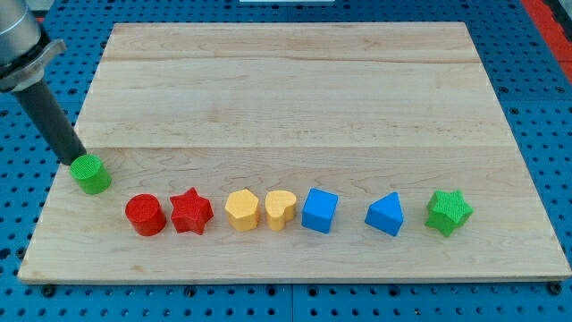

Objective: Place the green circle on the left side of red circle

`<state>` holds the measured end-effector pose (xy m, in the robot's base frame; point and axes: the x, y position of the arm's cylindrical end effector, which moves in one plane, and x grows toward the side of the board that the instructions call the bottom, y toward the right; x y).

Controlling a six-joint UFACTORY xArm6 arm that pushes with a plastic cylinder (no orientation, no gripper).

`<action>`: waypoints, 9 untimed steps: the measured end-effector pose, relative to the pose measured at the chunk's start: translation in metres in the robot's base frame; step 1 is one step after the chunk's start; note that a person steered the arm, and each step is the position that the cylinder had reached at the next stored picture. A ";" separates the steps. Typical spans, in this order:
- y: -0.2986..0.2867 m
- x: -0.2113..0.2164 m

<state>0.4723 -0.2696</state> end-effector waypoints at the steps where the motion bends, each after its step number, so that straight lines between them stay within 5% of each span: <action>1: 0.009 0.009; 9: 0.040 0.047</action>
